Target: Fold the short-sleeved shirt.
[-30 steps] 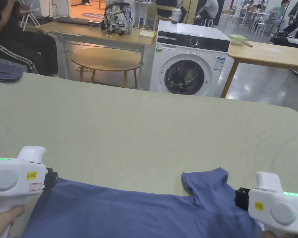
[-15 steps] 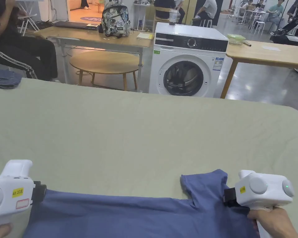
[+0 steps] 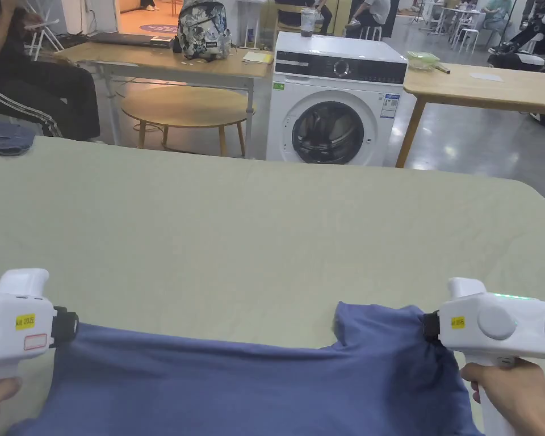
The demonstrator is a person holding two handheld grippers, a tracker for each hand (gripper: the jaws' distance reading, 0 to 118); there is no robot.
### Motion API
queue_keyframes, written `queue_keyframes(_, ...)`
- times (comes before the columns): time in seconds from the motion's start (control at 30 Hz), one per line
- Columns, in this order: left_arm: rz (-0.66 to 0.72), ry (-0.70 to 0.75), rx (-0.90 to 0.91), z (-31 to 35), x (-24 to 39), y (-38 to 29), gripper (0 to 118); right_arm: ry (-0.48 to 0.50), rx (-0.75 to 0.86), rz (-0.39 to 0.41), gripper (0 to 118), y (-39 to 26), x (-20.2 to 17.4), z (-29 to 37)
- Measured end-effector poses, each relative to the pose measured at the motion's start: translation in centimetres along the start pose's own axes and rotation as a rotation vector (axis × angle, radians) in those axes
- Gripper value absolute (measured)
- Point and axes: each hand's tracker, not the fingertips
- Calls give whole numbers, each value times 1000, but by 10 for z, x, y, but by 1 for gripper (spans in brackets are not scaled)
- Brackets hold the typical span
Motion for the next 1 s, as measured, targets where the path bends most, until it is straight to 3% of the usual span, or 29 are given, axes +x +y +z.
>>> queue_keyframes(0.37, 23, -26, 78, 70, -9, -17, 0, 16, 117, 27, 0, -50, 10, 111)
queue_keyframes(0.57, 17, -31, 69, 95, -20, -47, 0, -23, 107, 82, 0, -101, -14, 167)
queue_keyframes(0.77, -5, -30, 2, 106, -29, -81, 0, -44, 46, 107, 0, -141, -17, 180)
queue_keyframes(0.8, -2, -29, -19, 106, -31, -88, 0, -47, 28, 109, 0, -142, 2, 160)
queue_keyframes(1.0, 7, -30, -128, 103, -38, -130, 0, -64, -80, 134, 0, -178, 5, 155)
